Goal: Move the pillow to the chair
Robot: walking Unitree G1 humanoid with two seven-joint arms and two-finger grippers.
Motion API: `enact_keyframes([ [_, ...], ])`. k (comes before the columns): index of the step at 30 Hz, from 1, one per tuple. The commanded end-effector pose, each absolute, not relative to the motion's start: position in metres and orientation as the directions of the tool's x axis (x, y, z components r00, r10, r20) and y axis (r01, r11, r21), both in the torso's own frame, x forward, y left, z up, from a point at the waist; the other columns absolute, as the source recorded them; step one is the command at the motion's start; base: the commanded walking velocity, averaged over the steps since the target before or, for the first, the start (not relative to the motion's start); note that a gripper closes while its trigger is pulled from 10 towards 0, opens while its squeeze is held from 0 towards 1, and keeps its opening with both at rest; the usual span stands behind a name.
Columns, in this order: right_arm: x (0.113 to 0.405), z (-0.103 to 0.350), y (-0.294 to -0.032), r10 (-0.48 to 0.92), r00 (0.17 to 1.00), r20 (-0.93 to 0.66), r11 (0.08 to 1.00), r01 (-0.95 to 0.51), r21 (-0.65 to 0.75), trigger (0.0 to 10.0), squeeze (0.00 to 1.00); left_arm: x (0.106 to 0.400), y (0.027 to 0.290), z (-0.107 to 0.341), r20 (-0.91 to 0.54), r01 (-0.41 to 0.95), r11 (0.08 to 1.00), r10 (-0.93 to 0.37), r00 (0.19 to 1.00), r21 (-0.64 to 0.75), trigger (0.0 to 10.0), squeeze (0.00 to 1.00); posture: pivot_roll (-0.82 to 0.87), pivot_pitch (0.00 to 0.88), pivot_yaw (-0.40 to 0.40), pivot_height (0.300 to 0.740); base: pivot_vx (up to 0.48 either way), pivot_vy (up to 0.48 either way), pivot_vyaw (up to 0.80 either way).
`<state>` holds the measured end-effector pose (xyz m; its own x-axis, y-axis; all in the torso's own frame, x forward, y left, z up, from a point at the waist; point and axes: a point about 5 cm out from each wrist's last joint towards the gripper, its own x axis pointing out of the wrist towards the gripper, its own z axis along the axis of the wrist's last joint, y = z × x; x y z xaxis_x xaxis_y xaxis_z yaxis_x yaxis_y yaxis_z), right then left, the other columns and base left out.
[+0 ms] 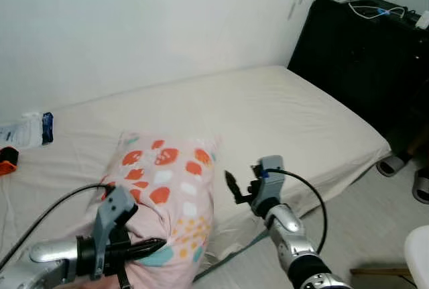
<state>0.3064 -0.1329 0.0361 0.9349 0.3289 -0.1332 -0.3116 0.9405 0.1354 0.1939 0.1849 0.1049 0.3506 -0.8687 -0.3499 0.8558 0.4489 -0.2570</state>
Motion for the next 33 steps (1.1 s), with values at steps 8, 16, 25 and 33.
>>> enact_keyframes([
  [8,0.317,0.04,-0.124,0.435,0.892,-0.124,0.84,-0.352,0.413,10.0,0.0,0.249,0.183,0.147,-0.177,0.763,0.632,-0.774,0.608,-0.14,10.0,0.0,0.08,0.0,-0.113,0.74,0.0,0.0,0.0],
  [16,0.311,0.043,-0.106,0.573,0.814,-0.098,0.797,-0.525,0.298,10.0,0.0,0.273,0.159,0.187,0.063,0.738,0.632,-0.748,0.661,-0.238,10.0,0.0,0.08,0.0,-0.113,0.74,0.0,0.0,0.0],
  [25,0.307,0.058,-0.106,0.672,0.737,-0.063,0.731,-0.675,-0.102,10.0,0.0,0.281,0.158,0.203,0.095,0.744,0.627,-0.747,0.658,-0.232,10.0,0.0,0.08,0.0,-0.111,0.74,0.0,0.0,0.0],
  [33,0.284,0.042,-0.094,0.831,0.526,-0.179,0.5,-0.849,-0.17,10.0,0.0,0.291,0.153,0.211,0.114,0.736,0.631,-0.735,0.668,-0.243,10.0,0.0,0.08,0.0,-0.113,0.74,0.0,0.0,0.0],
])
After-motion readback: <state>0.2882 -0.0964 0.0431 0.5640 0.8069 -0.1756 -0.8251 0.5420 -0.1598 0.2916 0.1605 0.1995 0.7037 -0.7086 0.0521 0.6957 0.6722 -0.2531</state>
